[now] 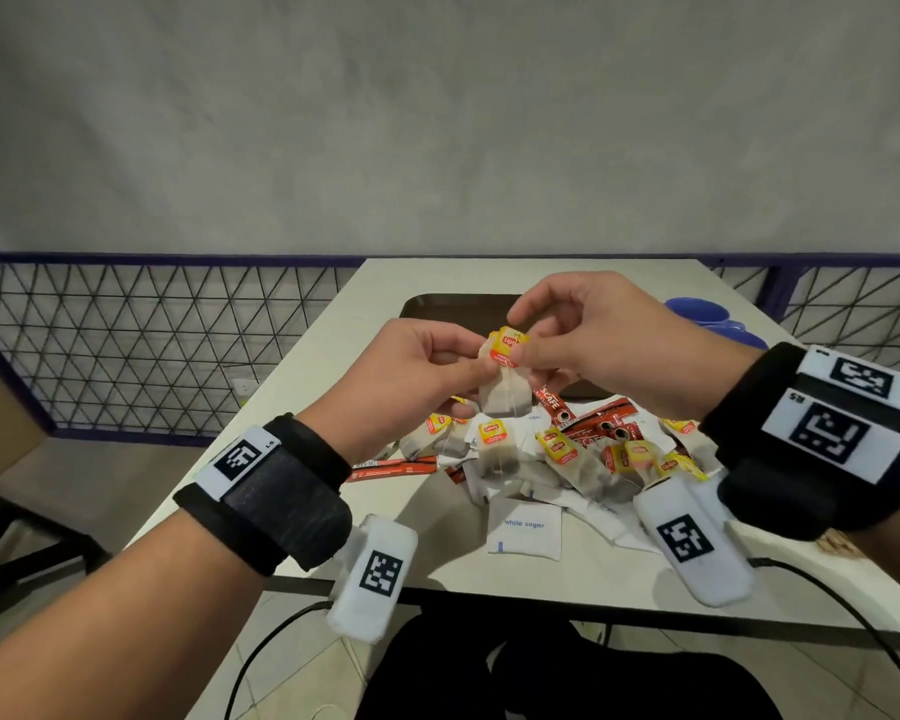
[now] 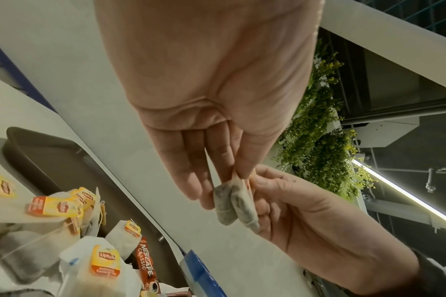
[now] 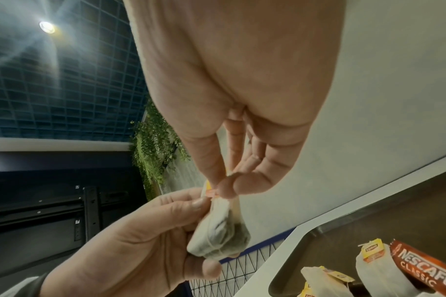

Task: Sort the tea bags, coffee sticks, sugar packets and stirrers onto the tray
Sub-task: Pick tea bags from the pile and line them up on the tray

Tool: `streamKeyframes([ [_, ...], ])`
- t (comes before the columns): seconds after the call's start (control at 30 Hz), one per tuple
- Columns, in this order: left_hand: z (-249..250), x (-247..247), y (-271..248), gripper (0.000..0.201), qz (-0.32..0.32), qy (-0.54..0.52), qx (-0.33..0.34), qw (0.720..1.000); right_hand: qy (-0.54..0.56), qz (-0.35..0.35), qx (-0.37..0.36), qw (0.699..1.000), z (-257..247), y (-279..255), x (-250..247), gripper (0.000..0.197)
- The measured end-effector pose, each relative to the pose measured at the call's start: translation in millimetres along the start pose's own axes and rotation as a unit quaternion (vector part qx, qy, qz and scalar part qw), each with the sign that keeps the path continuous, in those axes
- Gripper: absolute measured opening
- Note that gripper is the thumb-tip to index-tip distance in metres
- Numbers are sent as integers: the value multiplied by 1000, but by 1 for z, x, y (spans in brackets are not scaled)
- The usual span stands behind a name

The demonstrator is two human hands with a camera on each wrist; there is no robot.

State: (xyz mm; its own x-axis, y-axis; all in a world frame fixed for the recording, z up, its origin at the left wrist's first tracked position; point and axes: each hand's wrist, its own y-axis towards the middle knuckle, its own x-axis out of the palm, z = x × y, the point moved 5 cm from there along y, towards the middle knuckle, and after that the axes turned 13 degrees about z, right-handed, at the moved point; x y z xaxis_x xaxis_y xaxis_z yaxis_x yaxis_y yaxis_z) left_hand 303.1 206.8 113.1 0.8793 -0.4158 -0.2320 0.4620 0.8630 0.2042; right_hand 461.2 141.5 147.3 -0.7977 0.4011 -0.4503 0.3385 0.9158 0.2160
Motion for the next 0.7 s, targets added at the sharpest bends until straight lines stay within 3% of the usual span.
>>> streamKeyframes([
  [0.23, -1, -4, -11, 16, 8, 11, 21, 1000, -69, -53, -40, 995, -9, -5, 5, 11],
  [0.4, -15, -4, -18, 24, 37, -43, 8, 998, -5, -50, -6, 999, -5, 4, 6, 14],
  [0.7, -62, -24, -53, 20, 94, -108, -17, 990, -88, -270, 17, 959, 2, 8, 40, 11],
])
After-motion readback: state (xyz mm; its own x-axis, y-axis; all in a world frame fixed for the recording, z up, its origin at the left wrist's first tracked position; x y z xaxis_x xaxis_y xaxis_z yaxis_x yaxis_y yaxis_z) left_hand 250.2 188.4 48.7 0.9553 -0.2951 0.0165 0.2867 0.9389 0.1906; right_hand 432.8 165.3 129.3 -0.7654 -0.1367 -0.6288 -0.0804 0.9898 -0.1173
